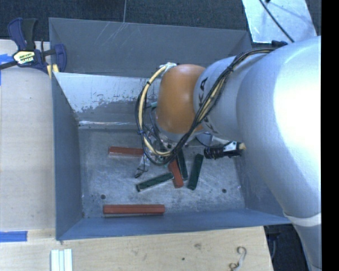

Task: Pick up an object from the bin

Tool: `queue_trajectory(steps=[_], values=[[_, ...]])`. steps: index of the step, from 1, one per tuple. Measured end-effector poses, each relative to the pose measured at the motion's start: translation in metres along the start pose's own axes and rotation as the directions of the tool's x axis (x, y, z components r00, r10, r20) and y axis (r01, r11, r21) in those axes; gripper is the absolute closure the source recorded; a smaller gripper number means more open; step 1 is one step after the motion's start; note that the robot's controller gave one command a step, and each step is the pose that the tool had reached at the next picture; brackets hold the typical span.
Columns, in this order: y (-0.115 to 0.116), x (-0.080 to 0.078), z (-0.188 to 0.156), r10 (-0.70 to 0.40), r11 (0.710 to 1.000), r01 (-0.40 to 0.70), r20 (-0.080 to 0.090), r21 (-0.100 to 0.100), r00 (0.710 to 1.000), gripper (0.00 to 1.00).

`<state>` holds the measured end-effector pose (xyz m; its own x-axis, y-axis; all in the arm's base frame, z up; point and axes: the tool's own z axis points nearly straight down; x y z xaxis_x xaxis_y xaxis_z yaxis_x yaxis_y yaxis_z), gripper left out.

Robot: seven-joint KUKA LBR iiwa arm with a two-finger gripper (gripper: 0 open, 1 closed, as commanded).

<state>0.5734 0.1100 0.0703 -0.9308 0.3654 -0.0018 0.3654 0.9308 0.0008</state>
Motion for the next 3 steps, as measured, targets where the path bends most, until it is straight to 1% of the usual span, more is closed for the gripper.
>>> queue_trajectory(steps=[1, 3], values=[[0.000, -0.001, -0.001, 0.000, 1.000, 0.000, 0.003, -0.001, 1.000, 1.00], [0.000, -0.003, -0.029, -0.002, 1.000, 0.002, 0.002, -0.001, 1.000, 1.00]])
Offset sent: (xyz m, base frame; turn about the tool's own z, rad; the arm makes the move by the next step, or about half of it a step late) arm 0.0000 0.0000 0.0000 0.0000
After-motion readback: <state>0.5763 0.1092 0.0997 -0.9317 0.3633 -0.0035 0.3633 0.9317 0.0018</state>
